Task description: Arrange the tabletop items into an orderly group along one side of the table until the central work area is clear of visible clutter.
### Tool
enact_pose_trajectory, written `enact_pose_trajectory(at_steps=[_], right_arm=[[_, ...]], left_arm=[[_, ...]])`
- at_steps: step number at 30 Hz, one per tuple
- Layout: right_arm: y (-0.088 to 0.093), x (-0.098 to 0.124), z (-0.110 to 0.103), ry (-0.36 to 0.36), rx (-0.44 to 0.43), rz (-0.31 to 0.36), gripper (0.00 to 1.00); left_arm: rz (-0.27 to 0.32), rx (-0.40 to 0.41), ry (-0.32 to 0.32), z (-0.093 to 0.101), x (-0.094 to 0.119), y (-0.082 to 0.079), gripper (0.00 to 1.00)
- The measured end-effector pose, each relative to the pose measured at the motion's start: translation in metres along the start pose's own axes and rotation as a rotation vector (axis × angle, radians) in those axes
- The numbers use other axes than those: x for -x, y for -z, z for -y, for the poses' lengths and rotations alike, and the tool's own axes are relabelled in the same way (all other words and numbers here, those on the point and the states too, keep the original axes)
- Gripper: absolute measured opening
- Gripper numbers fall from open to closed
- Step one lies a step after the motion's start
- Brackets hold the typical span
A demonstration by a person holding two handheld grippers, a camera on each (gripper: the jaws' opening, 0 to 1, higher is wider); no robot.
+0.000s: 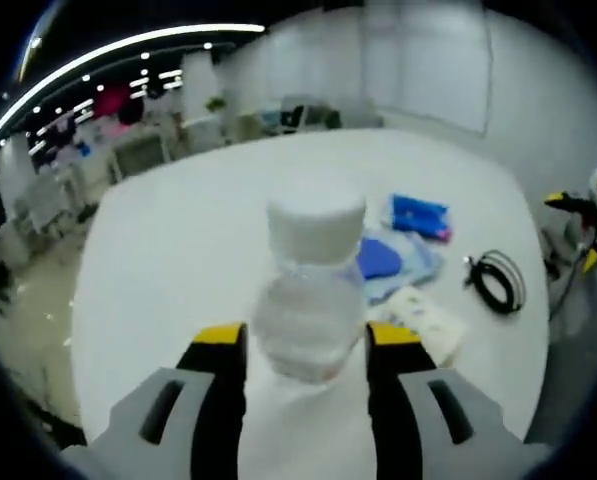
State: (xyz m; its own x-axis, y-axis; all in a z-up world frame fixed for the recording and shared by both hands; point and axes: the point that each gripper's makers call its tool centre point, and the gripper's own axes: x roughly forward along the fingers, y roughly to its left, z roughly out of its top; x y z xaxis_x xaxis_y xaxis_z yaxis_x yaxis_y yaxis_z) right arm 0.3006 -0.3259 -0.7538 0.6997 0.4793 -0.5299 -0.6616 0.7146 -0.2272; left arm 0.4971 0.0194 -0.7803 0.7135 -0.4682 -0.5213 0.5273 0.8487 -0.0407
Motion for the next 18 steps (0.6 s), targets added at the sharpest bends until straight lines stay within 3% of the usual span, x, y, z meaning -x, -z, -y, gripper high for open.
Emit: enact_pose_trajectory(at_steps=[4,18], right_arm=[[0.0009,-0.0005,-0.0001,-0.001,0.002,-0.005,0.93],[0.004,-0.0004,0.0005,0.003,0.014,-0.024,0.92]], left_arm=[[0.058,0.116,-0.075,-0.0069,0.0046,-0.0022,0.49],[0.123,0.2,-0.245,-0.006,0.0061,-0.0091,0.52]])
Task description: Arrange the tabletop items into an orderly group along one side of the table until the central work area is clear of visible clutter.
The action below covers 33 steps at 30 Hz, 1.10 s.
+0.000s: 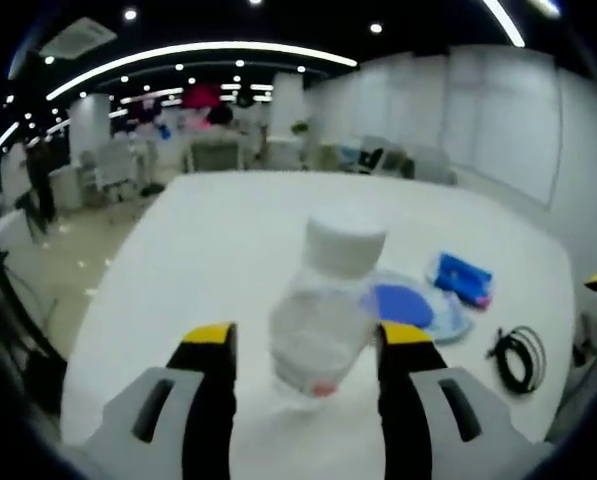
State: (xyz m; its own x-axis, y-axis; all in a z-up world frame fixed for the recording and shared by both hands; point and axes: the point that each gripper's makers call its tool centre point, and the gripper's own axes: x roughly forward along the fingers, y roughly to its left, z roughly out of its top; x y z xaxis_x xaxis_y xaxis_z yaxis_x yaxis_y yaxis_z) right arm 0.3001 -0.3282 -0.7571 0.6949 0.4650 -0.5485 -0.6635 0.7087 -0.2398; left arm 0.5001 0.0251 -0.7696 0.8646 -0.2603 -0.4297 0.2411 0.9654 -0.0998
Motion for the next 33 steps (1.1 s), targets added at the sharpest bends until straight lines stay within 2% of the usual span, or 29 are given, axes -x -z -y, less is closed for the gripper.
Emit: enact_pose_trajectory(at_steps=[5,8,12,14,22,33], right_arm=[[0.0,0.001,0.002,0.007,0.002,-0.001,0.91],[0.0,0.001,0.003,0.013,0.0,-0.001,0.91],[0.0,0.002,0.004,0.016,-0.001,-0.001,0.9],[0.0,0.002,0.004,0.017,0.0,-0.001,0.9],[0.0,0.002,0.006,0.028,-0.003,0.003,0.9],[-0.001,0.002,0.006,0.022,-0.006,0.008,0.9]], left_arm=[[0.014,0.047,-0.049,0.004,-0.007,-0.002,0.53],[0.008,0.032,-0.09,0.004,-0.013,-0.002,0.5],[0.008,0.056,-0.087,0.004,-0.019,-0.004,0.46],[0.004,0.036,-0.079,0.005,-0.02,-0.005,0.45],[-0.035,-0.029,0.038,0.009,-0.021,-0.004,0.44],[-0.135,-0.176,0.313,0.021,-0.023,0.0,0.44]])
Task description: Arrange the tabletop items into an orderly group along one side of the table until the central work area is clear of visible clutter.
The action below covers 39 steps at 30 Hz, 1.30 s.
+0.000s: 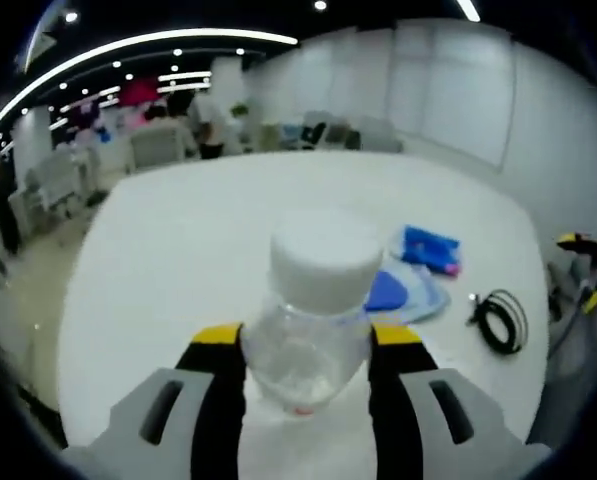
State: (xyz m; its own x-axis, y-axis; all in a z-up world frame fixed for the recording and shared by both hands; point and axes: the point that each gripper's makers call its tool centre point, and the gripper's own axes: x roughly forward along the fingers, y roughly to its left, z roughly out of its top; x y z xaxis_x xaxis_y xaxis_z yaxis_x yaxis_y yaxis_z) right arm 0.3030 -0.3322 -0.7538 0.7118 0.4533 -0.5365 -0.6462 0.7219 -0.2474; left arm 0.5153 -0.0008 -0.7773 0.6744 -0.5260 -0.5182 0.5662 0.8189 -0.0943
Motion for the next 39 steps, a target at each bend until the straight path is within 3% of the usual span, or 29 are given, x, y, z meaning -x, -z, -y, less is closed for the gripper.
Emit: enact_pose_trajectory(at_steps=[9,15,30,36,39], right_arm=[[0.001,-0.001,0.0,-0.001,-0.003,-0.006,0.9],[0.001,-0.001,0.001,0.004,-0.004,-0.007,0.89],[0.001,-0.001,0.0,0.003,-0.007,-0.008,0.89],[0.0,-0.001,0.0,0.004,-0.01,-0.005,0.89],[0.0,-0.002,-0.001,0.003,-0.011,-0.004,0.89]], left_arm=[[-0.079,-0.123,0.158,0.007,-0.002,0.002,0.44],[-0.117,-0.14,0.19,0.005,-0.001,0.004,0.44],[-0.116,-0.105,0.151,-0.002,-0.001,0.005,0.44],[-0.103,-0.124,0.146,-0.002,0.0,0.004,0.45],[-0.092,-0.178,0.121,-0.005,0.0,0.001,0.47]])
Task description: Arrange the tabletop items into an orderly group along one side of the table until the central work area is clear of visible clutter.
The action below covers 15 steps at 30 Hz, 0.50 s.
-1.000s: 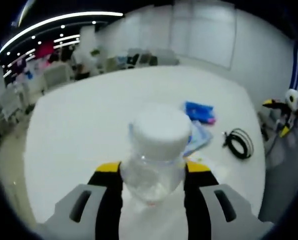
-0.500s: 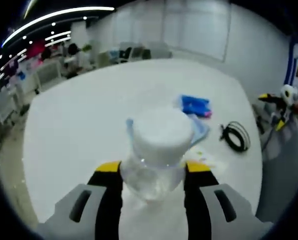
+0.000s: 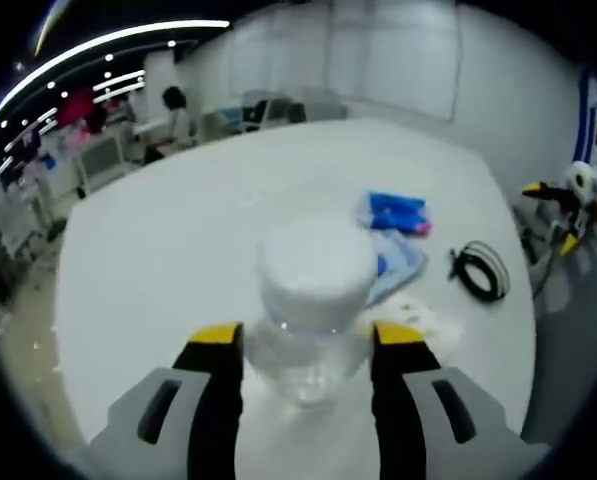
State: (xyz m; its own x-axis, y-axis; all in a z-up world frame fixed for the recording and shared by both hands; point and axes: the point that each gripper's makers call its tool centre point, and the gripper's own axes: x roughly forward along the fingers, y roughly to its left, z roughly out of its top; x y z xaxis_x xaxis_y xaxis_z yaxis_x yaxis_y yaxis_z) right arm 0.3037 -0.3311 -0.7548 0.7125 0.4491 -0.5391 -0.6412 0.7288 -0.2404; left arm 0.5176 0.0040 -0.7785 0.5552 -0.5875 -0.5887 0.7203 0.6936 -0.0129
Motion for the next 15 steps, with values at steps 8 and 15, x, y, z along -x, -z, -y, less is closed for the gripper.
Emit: enact_pose_trajectory(at_steps=[8,15], right_arm=[[-0.003,0.0,-0.003,-0.018,-0.008,0.008,0.93],[-0.007,-0.004,-0.005,-0.051,0.016,0.012,0.93]], left_arm=[[0.003,-0.065,-0.028,0.003,0.022,0.007,0.49],[0.068,-0.026,-0.067,0.015,0.057,0.007,0.53]])
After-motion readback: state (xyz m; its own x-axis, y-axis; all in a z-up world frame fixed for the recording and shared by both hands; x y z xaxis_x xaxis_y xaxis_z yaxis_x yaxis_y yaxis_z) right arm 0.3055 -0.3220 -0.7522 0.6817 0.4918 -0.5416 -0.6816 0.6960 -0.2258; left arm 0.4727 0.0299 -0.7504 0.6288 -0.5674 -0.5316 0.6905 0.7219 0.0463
